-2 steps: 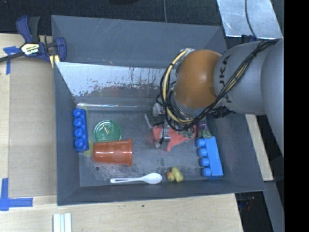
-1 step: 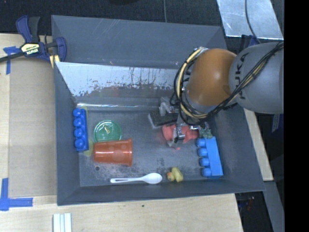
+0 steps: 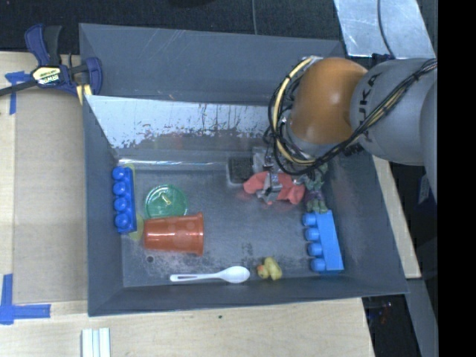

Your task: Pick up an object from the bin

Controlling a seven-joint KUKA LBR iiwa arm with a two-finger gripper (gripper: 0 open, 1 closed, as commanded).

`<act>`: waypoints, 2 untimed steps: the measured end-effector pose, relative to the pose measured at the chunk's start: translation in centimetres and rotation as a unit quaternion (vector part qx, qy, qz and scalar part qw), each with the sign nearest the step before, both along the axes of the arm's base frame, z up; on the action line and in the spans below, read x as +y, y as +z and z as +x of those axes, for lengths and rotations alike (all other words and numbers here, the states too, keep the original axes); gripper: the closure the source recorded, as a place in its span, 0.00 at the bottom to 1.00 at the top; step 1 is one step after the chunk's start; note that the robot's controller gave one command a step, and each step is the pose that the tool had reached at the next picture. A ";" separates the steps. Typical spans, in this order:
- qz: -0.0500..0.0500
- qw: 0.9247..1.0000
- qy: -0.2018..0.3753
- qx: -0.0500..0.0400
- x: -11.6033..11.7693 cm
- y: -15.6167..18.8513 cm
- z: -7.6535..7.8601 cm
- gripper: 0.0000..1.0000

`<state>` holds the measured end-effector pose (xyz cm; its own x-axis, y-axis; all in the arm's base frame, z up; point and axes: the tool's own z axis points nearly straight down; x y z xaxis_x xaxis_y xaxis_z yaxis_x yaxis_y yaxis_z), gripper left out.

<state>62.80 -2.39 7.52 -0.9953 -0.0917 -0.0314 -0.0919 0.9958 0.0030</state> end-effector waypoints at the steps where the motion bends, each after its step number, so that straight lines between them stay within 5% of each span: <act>1: 0.000 1.000 0.000 0.000 0.0 0.0 0.0 1.00; 2: 0.001 1.000 -0.006 0.002 -0.6 5.5 -1.3 1.00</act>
Offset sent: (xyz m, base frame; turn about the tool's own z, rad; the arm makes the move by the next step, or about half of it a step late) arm -0.0316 -0.0190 0.1794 0.0346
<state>61.48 -2.98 13.05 -0.9965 -0.0791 -0.0269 -0.0792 0.9968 0.0046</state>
